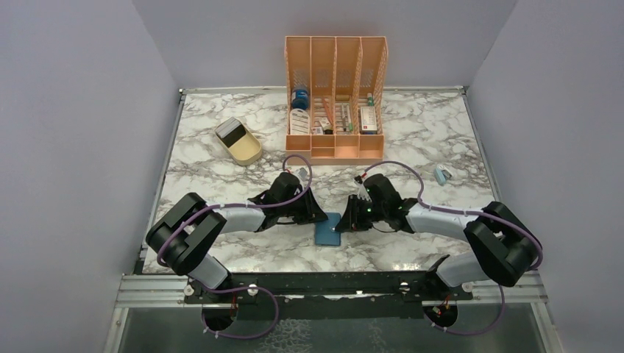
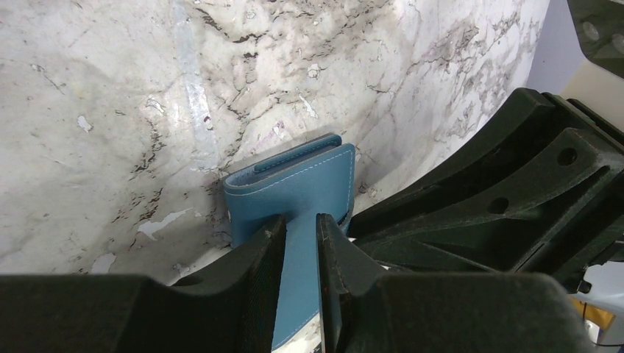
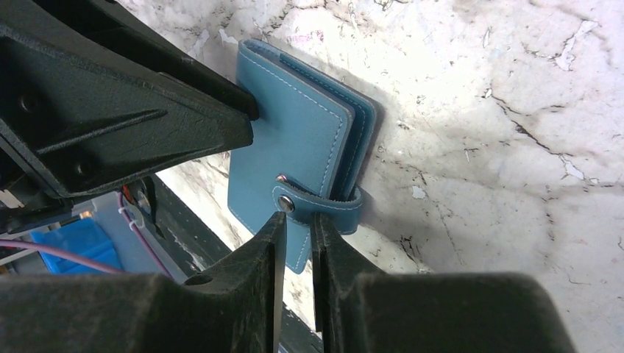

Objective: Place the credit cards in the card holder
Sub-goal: Close the card holder at the center of the board.

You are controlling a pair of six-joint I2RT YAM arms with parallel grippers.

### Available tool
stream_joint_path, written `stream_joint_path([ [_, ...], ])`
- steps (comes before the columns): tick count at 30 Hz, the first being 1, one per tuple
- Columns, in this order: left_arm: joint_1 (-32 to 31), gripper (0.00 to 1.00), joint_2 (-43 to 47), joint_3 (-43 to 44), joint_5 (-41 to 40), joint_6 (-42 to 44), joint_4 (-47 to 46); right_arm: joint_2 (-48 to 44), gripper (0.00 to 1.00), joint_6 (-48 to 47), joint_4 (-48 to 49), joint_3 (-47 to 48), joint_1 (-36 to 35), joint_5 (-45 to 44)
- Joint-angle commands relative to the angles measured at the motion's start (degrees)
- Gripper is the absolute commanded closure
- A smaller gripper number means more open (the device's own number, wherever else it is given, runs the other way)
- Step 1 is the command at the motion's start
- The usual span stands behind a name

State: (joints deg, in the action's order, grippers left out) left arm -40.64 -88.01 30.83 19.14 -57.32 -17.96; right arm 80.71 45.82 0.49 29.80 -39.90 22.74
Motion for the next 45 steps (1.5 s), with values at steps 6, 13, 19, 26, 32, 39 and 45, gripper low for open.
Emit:
stream_joint_path([
  [6,-0.40,0.74,-1.31,-2.40,-3.89,0.80,4.31,2.27,0.82,1.12,4.43,0.11,-0.46,0.01],
  [13,-0.61,0.74,-1.29,-2.44,-3.77,0.57,4.16,2.82,0.83,1.37,4.31,1.45,-0.96,0.11],
  [19,-0.75,0.74,-1.55,-2.36,-3.69,0.55,4.10,1.47,0.83,1.23,3.11,2.28,-1.27,0.20],
  [26,-1.02,0.74,-2.00,-1.86,-4.73,0.88,4.73,-0.60,0.83,1.01,-0.48,3.34,-1.50,-1.03],
  [32,-1.36,0.74,-2.52,-1.71,-5.02,0.78,5.09,-0.67,0.83,0.79,-0.55,2.46,-1.54,-2.16],
  [39,-1.55,0.74,-2.55,-1.35,-4.98,0.42,5.17,2.33,0.83,0.72,0.37,2.97,-1.58,-2.87],
  [45,-1.63,0.74,-2.18,-1.73,-4.89,0.12,5.01,3.73,0.84,1.14,2.08,2.70,-1.67,-2.00],
])
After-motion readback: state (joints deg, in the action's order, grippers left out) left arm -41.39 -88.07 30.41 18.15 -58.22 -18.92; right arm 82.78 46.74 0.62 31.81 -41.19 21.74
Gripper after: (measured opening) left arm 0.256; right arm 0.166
